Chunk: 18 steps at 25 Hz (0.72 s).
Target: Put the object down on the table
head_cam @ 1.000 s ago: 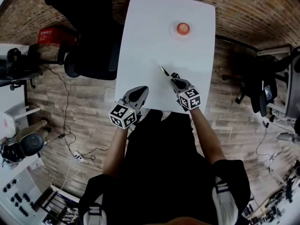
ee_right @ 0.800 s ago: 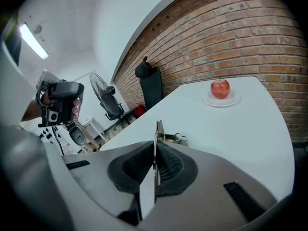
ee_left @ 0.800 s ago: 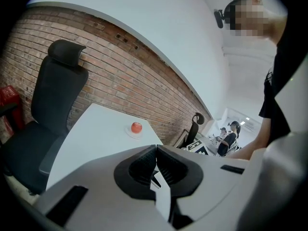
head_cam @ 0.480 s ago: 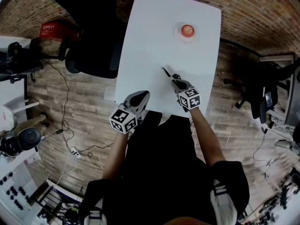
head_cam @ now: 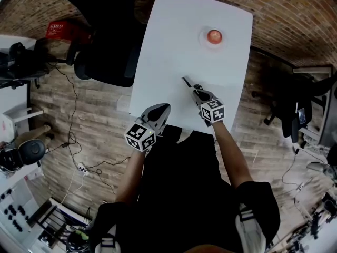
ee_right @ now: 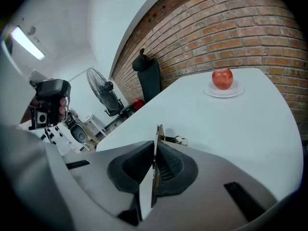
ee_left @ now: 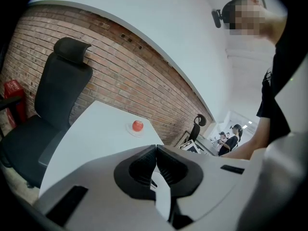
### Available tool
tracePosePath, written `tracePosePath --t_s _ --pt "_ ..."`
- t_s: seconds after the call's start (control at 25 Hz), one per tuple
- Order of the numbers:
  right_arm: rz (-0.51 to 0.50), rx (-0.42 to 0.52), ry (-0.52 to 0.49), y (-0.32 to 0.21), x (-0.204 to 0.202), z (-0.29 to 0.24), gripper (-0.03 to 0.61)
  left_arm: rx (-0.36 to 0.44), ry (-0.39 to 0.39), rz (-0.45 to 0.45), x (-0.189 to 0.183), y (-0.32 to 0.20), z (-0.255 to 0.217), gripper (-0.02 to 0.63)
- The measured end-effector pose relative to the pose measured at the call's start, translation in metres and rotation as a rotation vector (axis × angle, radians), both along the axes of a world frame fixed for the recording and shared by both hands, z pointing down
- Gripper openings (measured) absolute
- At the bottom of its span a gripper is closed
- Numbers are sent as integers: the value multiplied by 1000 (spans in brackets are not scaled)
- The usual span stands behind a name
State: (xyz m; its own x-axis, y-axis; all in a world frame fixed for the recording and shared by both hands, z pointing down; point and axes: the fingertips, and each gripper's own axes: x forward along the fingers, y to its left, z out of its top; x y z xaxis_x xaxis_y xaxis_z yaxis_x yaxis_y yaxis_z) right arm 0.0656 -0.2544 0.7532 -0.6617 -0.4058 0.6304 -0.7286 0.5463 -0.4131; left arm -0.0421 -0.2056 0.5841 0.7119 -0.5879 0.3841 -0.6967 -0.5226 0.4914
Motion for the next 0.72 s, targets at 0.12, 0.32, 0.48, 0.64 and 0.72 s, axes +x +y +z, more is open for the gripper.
tracePosePath --t_s 0.12,0.32,0.48,0.64,0.72 --pt "-10 -6 -2 -1 -2 3 8 -2 -4 0 1 0 2 21" --pt "-35 -21 5 0 -7 9 12 -5 -8 -3 -3 0 1 21" --pt "-29 -26 0 -4 -9 12 14 -8 -11 -8 -7 -2 2 20" --pt "-24 -22 8 -8 -8 14 21 -9 -11 -4 -6 -4 2 21" --pt "-27 -18 18 -9 -8 15 26 -10 -11 3 -6 -4 2 21"
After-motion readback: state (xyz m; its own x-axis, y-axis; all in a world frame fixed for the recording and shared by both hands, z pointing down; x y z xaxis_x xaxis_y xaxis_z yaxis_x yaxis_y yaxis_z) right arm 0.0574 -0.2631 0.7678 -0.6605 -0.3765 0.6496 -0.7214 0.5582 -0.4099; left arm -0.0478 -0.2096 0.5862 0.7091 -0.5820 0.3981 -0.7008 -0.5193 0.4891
